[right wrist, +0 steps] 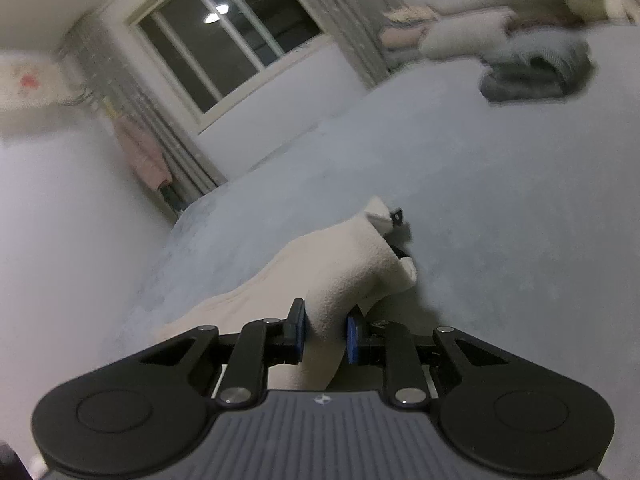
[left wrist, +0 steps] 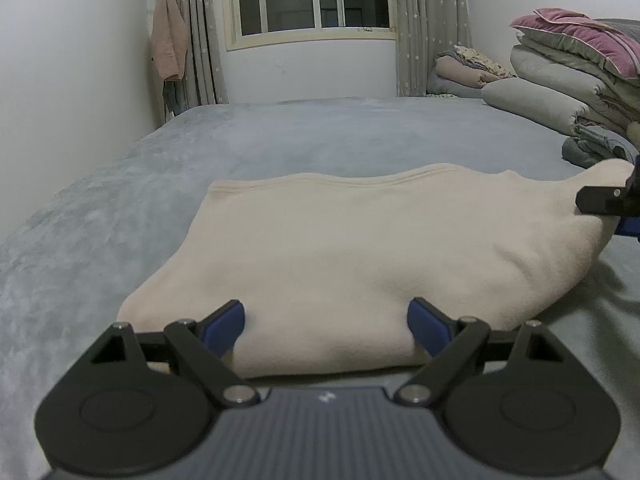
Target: Fold clothes
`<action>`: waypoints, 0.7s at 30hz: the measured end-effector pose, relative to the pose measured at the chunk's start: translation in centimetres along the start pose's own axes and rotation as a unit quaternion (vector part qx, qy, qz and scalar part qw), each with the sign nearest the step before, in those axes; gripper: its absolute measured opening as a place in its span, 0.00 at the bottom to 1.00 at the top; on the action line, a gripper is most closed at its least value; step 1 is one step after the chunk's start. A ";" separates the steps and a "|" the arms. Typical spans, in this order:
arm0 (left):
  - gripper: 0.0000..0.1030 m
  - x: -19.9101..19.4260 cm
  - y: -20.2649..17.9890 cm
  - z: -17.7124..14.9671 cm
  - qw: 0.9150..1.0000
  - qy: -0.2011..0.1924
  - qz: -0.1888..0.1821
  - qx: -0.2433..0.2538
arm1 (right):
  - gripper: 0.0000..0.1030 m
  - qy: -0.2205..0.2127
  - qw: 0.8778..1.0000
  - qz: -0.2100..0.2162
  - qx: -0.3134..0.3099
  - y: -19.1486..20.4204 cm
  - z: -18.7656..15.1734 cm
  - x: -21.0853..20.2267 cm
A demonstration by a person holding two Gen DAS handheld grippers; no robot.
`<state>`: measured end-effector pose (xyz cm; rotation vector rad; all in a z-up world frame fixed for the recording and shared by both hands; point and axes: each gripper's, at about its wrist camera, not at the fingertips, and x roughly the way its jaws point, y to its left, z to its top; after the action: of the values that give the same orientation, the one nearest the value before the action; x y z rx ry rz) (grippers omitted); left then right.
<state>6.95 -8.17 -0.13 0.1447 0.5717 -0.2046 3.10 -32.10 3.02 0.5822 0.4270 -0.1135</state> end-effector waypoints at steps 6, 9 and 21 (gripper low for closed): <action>0.86 0.0 -0.1 0.0 1.000 0.000 0.001 0.002 | 0.34 0.045 0.993 -0.008 0.106 -2.7 -0.6 0.7; 0.86 0.1 -0.2 -0.1 1.000 0.000 0.002 0.002 | 0.33 0.061 0.983 -0.003 0.175 -4.7 -1.0 1.5; 0.87 0.1 -0.1 -0.1 1.000 0.000 0.003 0.003 | 0.25 0.039 0.993 -0.013 0.110 -3.5 -0.3 2.2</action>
<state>6.96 -8.30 -0.25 0.1514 0.5700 -0.2007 4.19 -34.81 0.14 0.8009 0.5008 -0.1648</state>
